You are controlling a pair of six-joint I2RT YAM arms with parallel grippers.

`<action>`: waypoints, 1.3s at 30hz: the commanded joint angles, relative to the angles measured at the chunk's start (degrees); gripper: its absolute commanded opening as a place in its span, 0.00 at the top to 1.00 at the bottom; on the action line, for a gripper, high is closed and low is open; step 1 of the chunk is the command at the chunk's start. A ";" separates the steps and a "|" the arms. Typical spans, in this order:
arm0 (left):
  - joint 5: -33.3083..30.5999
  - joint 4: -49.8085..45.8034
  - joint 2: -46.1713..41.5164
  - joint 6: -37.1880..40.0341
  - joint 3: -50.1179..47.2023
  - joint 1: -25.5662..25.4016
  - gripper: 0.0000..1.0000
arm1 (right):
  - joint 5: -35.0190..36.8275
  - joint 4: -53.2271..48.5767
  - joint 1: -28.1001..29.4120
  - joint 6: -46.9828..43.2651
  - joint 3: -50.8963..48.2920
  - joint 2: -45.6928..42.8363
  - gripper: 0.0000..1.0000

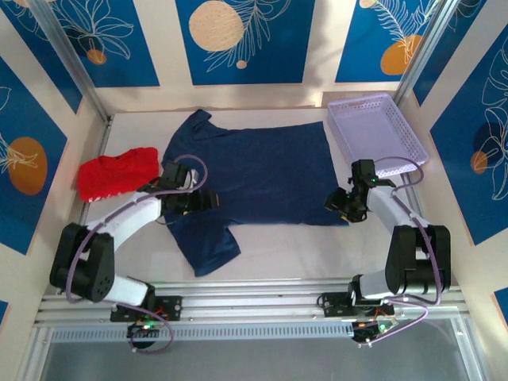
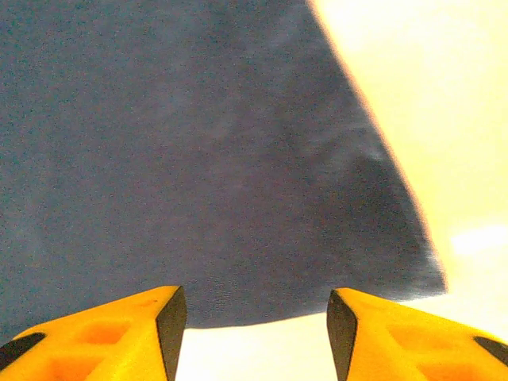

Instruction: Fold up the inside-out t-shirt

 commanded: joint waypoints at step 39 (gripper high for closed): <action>-7.12 -30.13 -20.27 -12.97 -10.42 -15.40 0.21 | 1.60 -3.05 -5.45 0.83 0.55 5.24 0.96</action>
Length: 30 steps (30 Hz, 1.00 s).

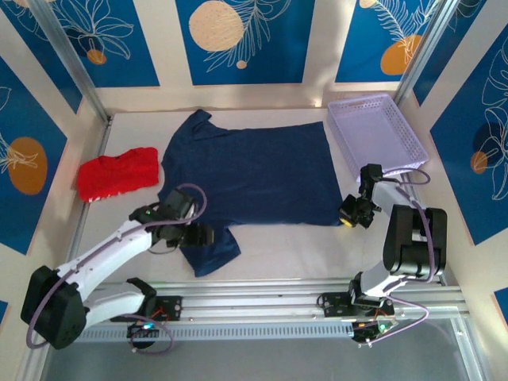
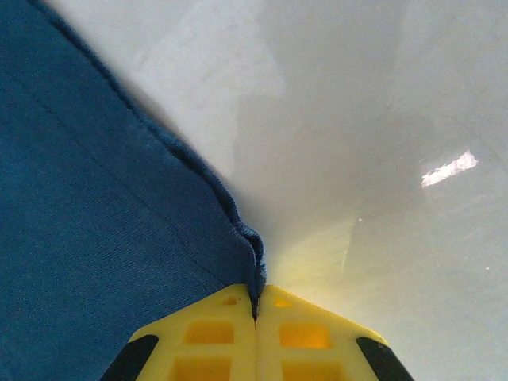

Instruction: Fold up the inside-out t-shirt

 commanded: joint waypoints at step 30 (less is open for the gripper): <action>4.29 -0.67 -0.81 -11.16 -10.45 -9.38 0.96 | -2.25 1.33 0.63 -1.45 -3.09 -7.19 0.97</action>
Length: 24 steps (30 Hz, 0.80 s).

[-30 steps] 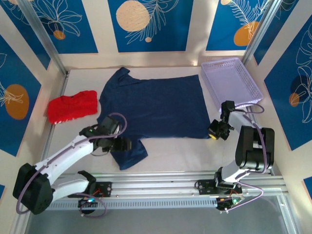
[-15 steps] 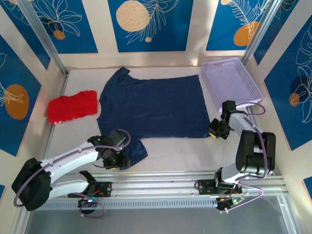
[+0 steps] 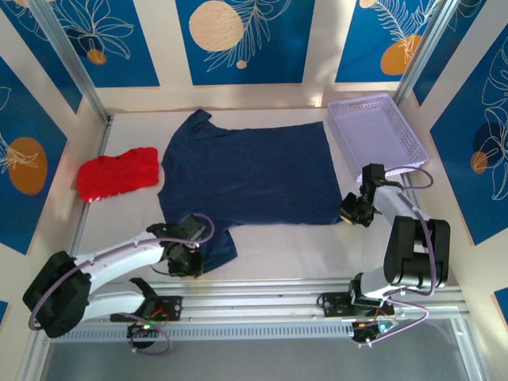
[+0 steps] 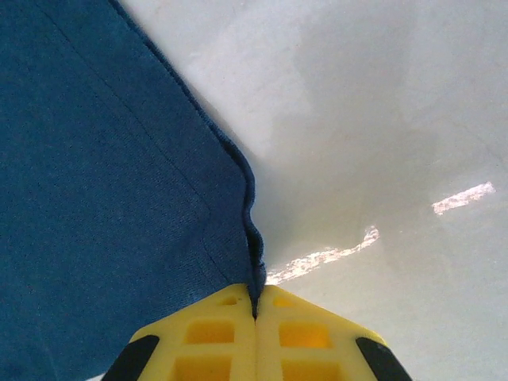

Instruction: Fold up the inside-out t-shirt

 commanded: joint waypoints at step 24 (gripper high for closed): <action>9.59 -0.80 4.31 17.89 29.42 28.49 1.00 | 2.51 -3.29 1.74 -4.37 14.29 1.55 0.96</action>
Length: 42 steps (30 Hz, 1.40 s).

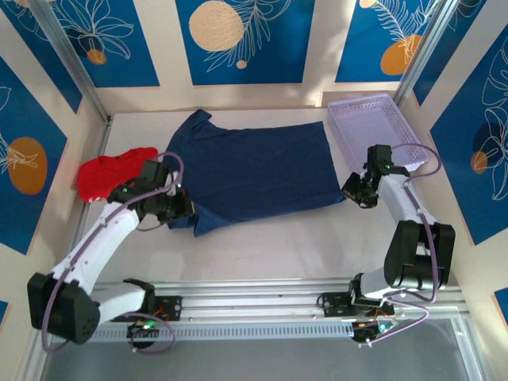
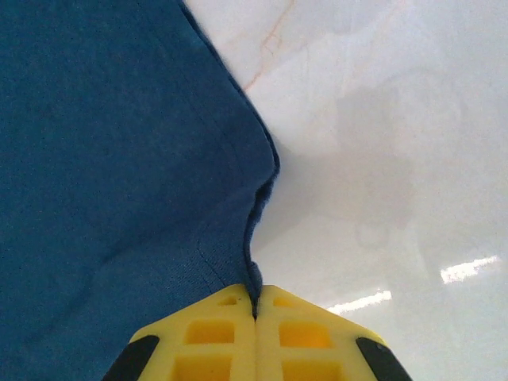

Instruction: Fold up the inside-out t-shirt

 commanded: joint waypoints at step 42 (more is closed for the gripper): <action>4.44 8.03 30.28 7.27 26.54 15.05 1.00 | 12.18 -3.74 8.49 -4.54 28.40 25.36 0.96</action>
